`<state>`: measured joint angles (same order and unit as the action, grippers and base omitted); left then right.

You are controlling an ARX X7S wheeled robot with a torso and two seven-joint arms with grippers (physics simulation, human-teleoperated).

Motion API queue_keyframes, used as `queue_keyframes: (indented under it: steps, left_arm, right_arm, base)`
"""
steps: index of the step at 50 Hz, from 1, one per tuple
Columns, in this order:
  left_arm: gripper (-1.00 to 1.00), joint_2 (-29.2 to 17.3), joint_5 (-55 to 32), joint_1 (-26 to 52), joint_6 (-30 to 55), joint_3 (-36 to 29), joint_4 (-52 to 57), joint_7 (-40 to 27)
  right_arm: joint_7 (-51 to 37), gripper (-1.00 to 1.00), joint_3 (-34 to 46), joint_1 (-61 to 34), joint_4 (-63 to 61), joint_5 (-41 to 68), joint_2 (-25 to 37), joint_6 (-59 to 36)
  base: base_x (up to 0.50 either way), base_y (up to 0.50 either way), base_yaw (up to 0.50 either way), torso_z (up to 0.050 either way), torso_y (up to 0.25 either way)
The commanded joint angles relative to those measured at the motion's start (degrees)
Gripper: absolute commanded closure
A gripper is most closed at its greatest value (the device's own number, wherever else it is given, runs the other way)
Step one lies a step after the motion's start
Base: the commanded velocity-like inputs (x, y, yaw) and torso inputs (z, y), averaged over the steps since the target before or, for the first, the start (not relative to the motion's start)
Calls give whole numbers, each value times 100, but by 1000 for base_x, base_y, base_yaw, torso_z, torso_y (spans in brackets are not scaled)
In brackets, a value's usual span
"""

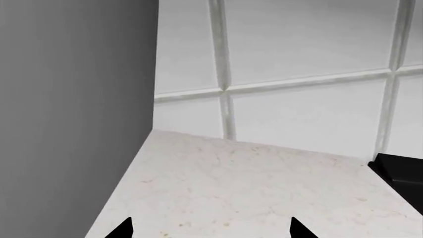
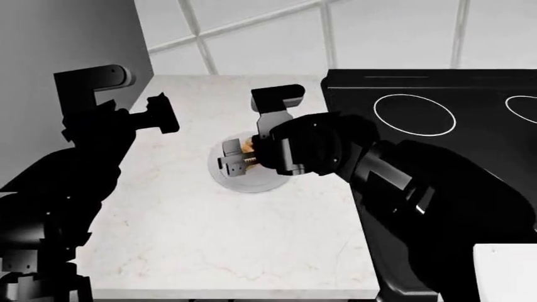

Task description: Pick the croissant and place it on the pan. Then turn on the stove to warm the croissant.

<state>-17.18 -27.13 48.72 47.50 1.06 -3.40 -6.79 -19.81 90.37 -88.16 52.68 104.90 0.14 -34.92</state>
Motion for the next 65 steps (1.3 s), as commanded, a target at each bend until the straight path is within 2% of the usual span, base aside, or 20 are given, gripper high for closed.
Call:
queue_keyframes:
  steps: [1, 15, 28, 41, 52, 65]
  left_arm:
    - [-100, -19, -38, -9, 38, 3, 58, -33]
    - [-100, -70, -142, -64, 183, 44, 308, -96]
    - [-100, -86, -226, -50, 295, 57, 470, -147]
    - [-100, -131, -422, -96, 640, 173, 982, -331]
    - [-100, -173, -754, -389, 1084, 345, 1817, -516]
    - [-100, -210, -987, -614, 1380, 380, 2398, -631]
  right_arm:
    - [76, 100, 89, 43, -92, 12, -13, 4]
    - [-21, 100, -14, -215, -326, -41, 27, 171]
    - [-628, 100, -282, -433, -1572, 48, 612, 363]
    - [-1419, 100, -431, -468, -3284, -64, 1459, 611]
    - [-2052, 100, -651, -664, -4983, -58, 2508, 663]
    - [-2435, 100, -1063, -844, -6430, 57, 3516, 849]
  base:
    - [0, 0, 0, 0, 0]
    - [0, 0, 0, 0, 0]
    - [0, 0, 0, 0, 0]
    - [0, 0, 0, 0, 0]
    - [0, 0, 0, 0, 0]
    - [0, 0, 0, 0, 0]
